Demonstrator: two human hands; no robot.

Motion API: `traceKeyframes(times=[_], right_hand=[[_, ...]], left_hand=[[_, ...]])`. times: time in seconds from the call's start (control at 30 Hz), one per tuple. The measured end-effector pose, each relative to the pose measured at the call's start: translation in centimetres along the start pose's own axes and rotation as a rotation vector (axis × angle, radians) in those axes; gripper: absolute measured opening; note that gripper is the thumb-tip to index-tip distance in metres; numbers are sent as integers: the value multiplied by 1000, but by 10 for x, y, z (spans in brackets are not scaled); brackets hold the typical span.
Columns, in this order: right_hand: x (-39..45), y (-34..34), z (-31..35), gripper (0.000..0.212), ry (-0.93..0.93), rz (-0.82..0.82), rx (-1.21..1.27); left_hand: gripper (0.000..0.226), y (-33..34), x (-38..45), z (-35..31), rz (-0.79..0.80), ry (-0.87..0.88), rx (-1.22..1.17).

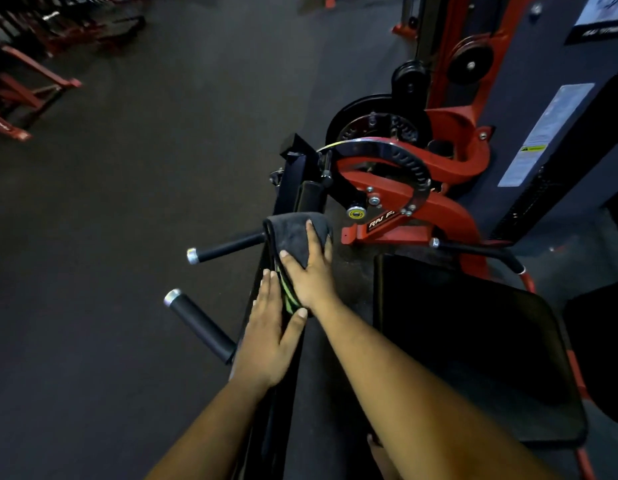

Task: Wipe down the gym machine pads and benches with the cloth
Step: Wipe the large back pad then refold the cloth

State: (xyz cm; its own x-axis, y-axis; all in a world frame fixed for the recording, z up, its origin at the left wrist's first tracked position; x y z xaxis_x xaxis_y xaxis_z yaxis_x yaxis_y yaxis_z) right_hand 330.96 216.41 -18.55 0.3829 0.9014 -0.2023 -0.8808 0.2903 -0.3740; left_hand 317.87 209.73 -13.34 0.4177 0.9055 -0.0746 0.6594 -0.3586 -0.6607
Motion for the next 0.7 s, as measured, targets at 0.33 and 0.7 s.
traceKeyframes(times=[0.33,0.7], right_hand=[[32,17,-51,89,345,188,672],[-172,35,-65,57,224,191,462]], left_hand=[[78,8,0,-1,43,-4,116],[104,5,-35,-6,86,18,71]])
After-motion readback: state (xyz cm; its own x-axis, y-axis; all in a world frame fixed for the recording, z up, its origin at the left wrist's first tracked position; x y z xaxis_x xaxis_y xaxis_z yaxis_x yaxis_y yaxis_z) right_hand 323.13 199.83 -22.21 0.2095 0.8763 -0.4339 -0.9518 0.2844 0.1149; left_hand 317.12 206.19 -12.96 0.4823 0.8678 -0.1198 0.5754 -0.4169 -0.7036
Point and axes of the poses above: each hand's wrist, its own x-axis towards the middle knuckle, its own y-axis out of the palm, z = x × y, the point moved 9 cm from there along x, towards the middle knuckle, and after that the axes turned 8 degrees about -x, right-handed, at the moved point
